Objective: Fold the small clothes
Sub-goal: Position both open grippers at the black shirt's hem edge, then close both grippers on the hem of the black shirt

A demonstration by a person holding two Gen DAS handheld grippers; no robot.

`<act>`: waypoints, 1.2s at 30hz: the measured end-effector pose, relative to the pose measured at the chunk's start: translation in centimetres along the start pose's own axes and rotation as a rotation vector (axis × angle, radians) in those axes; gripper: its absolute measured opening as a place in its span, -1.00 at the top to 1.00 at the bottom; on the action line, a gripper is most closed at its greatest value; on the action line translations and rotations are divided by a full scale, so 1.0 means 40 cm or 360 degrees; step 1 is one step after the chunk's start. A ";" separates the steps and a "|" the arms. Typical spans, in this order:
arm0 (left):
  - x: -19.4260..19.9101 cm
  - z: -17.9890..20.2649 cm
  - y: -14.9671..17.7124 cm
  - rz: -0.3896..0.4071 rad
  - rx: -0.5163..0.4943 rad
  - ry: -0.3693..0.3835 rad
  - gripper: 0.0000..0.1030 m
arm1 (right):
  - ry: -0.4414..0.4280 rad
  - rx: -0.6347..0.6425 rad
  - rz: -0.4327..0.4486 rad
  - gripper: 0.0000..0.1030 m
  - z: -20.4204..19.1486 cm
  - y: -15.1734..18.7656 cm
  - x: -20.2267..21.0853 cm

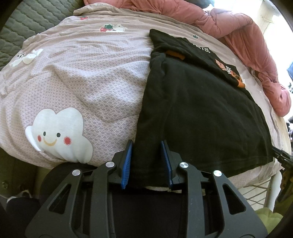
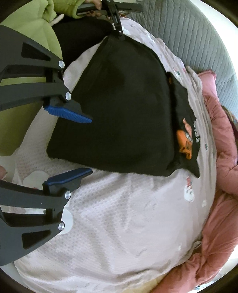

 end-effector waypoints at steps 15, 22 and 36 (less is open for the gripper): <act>-0.004 0.004 -0.022 0.0062 0.0016 -0.0012 0.92 | -0.0191 -0.0079 0.0094 0.82 -0.002 -0.038 -0.021; 0.078 0.030 -0.085 0.0214 0.0022 0.0030 0.95 | -0.0288 -0.0058 0.0296 0.83 -0.008 -0.116 0.053; 0.097 0.082 -0.298 0.0396 0.0101 0.0092 0.95 | -0.0309 -0.0108 0.0586 0.85 0.020 -0.304 0.066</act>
Point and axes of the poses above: each gripper's, at about its wrist camera, not at the fingertips, and x roughly against the way its jaws point, z to its right, y to its underside, the point moved 5 cm from there along -x, roughly the way its jaws point, and after that the axes turned 13 degrees about z, right-handed, at the moved point
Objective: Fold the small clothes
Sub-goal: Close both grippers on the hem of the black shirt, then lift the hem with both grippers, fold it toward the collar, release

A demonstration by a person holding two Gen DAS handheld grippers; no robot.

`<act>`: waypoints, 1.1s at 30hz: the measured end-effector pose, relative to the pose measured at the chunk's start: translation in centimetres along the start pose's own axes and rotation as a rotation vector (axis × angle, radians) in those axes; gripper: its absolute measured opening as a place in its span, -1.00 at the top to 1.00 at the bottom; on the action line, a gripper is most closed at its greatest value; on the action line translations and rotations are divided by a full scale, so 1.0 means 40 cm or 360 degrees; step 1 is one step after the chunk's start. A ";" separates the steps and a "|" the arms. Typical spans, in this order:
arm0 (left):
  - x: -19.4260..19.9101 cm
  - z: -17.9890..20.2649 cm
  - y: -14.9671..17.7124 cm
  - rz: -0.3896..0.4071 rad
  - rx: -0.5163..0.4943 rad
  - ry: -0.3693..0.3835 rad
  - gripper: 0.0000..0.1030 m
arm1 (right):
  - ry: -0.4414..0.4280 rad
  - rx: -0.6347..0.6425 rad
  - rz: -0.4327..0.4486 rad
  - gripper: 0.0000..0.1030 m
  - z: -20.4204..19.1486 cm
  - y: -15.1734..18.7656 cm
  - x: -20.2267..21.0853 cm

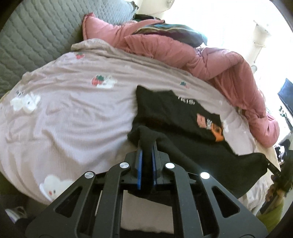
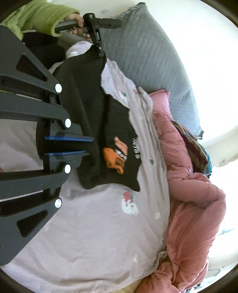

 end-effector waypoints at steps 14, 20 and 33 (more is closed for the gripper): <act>-0.134 0.025 -0.146 0.0137 -0.0020 -0.0058 0.95 | 0.0187 -0.0067 0.0126 0.85 0.087 -0.113 -0.109; -0.213 0.017 -0.171 0.0148 -0.0039 -0.0118 0.95 | 0.0237 -0.0059 0.0112 0.85 0.100 -0.143 -0.185; -0.383 -0.051 -0.137 0.0021 0.0057 -0.0176 0.95 | 0.0350 -0.0071 -0.0047 0.85 0.157 -0.130 -0.361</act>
Point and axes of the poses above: each gripper's, at about its wrist camera, not at the fingertips, and x roughly against the way its jaws point, z to its right, y to its underside, the point moved 5 cm from there along -x, roughly the way its jaws point, and after that the axes turned 13 degrees about z, right-handed, at the moved point
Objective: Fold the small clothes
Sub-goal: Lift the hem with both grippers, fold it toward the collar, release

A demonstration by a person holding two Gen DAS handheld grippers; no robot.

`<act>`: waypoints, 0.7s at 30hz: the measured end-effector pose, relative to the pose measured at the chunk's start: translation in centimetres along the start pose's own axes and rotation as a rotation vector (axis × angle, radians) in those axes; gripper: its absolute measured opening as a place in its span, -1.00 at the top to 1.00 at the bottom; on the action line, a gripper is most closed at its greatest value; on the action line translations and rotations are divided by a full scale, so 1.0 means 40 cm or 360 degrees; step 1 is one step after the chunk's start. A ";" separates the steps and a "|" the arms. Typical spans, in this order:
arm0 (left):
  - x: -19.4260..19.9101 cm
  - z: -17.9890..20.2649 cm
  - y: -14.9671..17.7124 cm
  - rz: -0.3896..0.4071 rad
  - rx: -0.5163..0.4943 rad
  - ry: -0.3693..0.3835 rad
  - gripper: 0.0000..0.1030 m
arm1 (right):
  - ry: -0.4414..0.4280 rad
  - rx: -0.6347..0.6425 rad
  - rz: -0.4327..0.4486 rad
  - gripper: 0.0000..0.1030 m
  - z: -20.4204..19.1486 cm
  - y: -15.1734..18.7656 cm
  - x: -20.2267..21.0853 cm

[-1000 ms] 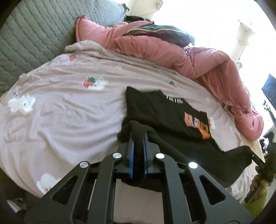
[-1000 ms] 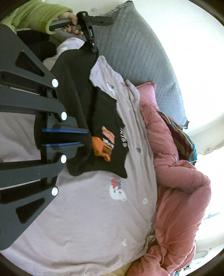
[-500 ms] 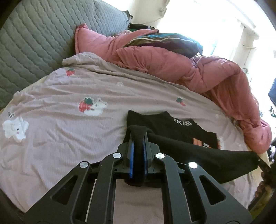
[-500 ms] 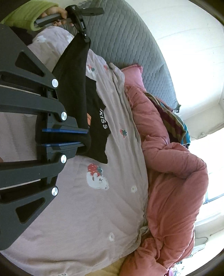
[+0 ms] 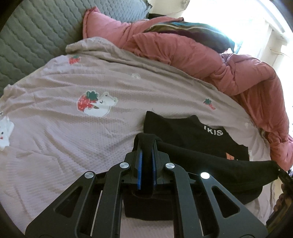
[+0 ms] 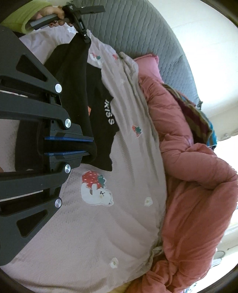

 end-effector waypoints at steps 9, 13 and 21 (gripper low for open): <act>-0.019 -0.011 0.017 0.0021 0.0004 0.0005 0.58 | 0.0088 -0.0017 -0.0067 0.82 0.018 0.040 -0.051; -0.001 -0.017 0.010 0.0079 -0.0004 -0.0005 0.39 | 0.0143 0.0003 -0.0021 0.29 0.022 0.037 -0.040; 0.089 -0.004 0.002 0.0237 -0.0083 -0.0003 0.38 | 0.0168 0.0129 0.0081 0.26 0.000 0.030 0.032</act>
Point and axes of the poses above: each gripper's, at about its wrist camera, not at the fingertips, and x roughly against the way its jaws point, z to its right, y to its underside, the point moved 5 cm from there along -x, roughly the way its jaws point, and after that the axes turned 13 degrees about z, right-handed, at the moved point
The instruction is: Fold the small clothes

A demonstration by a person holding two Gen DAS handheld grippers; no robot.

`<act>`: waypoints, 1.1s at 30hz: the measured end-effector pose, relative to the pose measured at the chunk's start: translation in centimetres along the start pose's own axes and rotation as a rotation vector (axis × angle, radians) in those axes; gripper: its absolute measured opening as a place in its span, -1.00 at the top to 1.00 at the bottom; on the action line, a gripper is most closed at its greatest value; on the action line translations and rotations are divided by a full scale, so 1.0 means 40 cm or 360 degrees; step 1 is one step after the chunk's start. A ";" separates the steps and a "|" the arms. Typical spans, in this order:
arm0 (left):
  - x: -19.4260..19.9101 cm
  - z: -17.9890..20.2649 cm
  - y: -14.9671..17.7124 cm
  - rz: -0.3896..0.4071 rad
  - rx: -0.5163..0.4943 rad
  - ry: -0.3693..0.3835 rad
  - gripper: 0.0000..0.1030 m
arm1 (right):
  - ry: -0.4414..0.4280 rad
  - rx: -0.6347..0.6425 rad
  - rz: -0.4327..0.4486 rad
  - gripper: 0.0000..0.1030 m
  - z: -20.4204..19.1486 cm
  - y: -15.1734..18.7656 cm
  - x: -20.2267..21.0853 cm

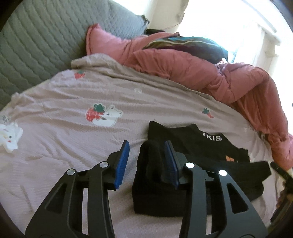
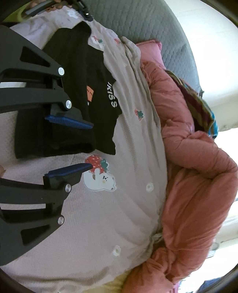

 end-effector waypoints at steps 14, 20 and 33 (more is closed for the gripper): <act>0.000 0.069 0.174 -0.0175 -0.0363 -0.0002 0.38 | -0.0311 0.0416 -0.0210 0.68 -0.210 0.139 0.047; -0.012 0.082 0.202 -0.0222 -0.0439 -0.0025 0.38 | -0.0309 0.0457 -0.0334 0.68 -0.229 0.192 0.005; -0.087 0.125 0.181 -0.0253 -0.0534 -0.0037 0.38 | -0.0314 0.0450 -0.0366 0.68 -0.246 0.177 -0.092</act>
Point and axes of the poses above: each gripper's, at about its wrist camera, not at the fingertips, and x roughly against the way its jaws point, z to its right, y to its underside, the point moved 5 cm from there along -x, roughly the way its jaws point, and after that the axes turned 13 degrees about z, right-handed, at the moved point
